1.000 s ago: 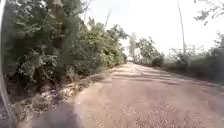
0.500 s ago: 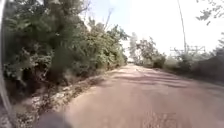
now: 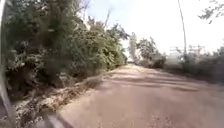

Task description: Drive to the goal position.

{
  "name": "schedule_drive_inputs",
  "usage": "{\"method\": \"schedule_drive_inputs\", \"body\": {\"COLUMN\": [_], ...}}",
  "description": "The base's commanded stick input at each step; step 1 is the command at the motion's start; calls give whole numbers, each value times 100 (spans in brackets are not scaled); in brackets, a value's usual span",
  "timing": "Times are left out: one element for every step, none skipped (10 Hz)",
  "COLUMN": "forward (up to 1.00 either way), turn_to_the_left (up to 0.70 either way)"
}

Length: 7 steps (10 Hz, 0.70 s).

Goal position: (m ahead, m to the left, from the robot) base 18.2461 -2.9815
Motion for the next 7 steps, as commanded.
{"method": "schedule_drive_inputs", "body": {"forward": [70, 70, 70, 70, 70, 70, 70], "turn_to_the_left": [-34, -19, 0, 0, 0, 0, 0]}}
